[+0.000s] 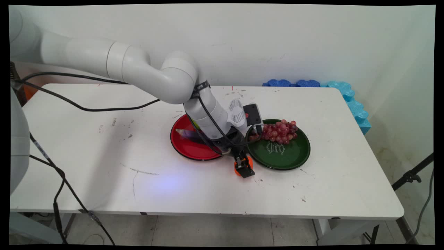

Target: Place the picked object on the table

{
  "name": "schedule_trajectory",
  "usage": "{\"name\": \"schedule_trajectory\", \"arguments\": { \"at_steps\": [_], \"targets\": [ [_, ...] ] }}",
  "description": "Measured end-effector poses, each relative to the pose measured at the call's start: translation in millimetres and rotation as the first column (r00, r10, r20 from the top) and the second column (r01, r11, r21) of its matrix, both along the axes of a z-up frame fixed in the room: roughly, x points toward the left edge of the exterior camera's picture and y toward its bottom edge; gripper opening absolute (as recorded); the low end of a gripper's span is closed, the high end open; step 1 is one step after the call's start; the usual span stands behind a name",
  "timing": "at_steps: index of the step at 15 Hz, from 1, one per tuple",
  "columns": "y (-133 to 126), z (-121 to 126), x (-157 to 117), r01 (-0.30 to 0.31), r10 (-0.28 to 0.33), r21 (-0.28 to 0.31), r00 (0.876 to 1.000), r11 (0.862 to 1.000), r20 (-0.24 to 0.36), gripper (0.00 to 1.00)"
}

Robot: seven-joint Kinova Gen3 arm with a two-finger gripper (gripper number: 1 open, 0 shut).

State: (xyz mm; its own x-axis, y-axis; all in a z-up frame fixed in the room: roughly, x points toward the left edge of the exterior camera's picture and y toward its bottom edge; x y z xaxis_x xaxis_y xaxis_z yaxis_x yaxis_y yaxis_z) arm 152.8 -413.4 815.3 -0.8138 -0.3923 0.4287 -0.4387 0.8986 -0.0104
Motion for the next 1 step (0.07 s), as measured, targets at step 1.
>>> {"name": "schedule_trajectory", "arguments": {
  "at_steps": [1],
  "targets": [
    [-0.2, -0.2, 0.4, 0.001, -0.001, -0.001, 1.0, 1.0, -0.004, 1.0]
  ]
}}
